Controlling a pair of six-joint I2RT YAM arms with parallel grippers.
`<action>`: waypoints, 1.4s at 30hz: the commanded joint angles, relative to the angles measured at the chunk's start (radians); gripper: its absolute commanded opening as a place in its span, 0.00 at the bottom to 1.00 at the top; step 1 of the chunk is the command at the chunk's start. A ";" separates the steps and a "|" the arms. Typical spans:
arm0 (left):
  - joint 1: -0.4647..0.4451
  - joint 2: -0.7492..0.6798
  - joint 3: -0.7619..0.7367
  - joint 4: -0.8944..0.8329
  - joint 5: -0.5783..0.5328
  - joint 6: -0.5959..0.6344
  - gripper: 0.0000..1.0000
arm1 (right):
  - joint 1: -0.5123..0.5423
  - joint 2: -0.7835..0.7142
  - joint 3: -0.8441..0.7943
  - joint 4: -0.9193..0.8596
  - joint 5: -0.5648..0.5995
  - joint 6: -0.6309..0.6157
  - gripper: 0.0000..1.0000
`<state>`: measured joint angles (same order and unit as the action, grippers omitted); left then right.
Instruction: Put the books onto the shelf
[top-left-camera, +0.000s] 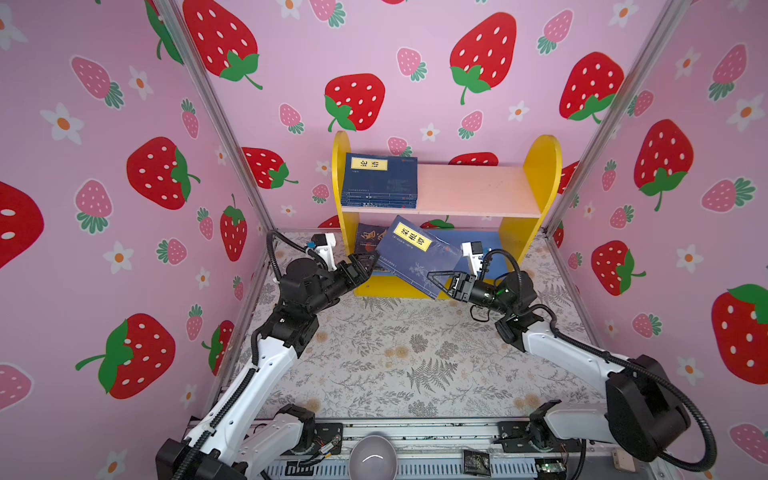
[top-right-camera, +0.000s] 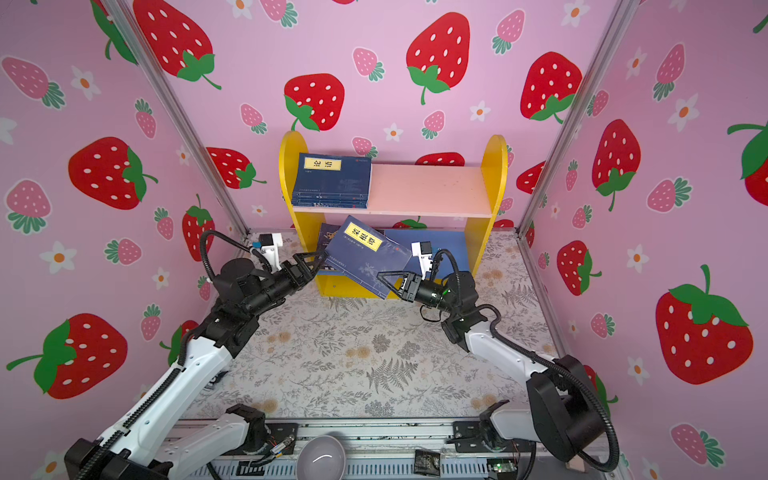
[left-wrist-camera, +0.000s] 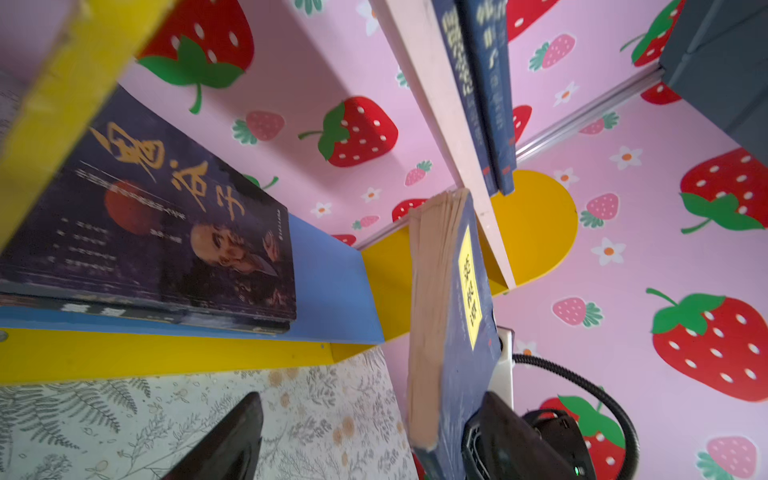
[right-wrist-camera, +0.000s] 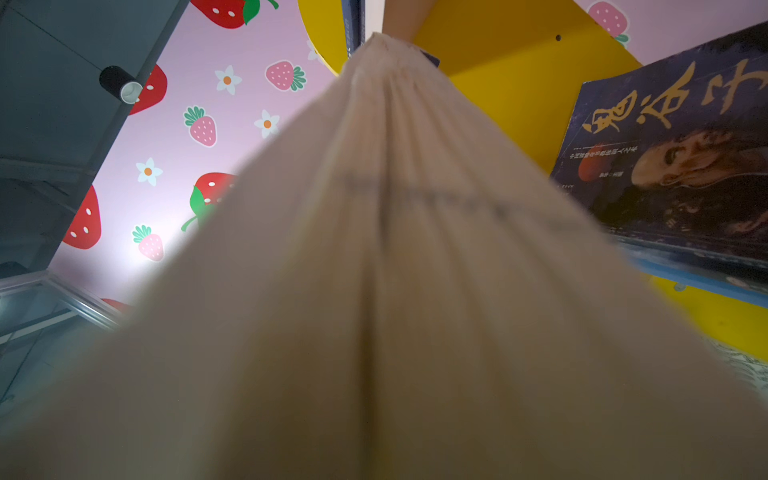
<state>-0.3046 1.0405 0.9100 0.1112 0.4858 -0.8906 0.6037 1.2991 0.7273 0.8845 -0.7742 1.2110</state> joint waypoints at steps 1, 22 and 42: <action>-0.004 0.032 0.043 0.065 0.236 0.005 0.80 | -0.001 -0.047 0.056 -0.087 -0.098 -0.065 0.10; -0.041 0.024 0.430 -0.027 0.088 0.007 0.00 | 0.003 -0.006 0.502 -0.333 0.009 -0.314 0.75; 0.014 0.456 1.157 -0.331 -0.120 0.081 0.00 | 0.003 0.186 0.959 -0.653 0.583 -0.771 0.86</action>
<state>-0.3073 1.4979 1.9881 -0.2234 0.3916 -0.8200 0.6064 1.4582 1.6241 0.2386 -0.2543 0.5064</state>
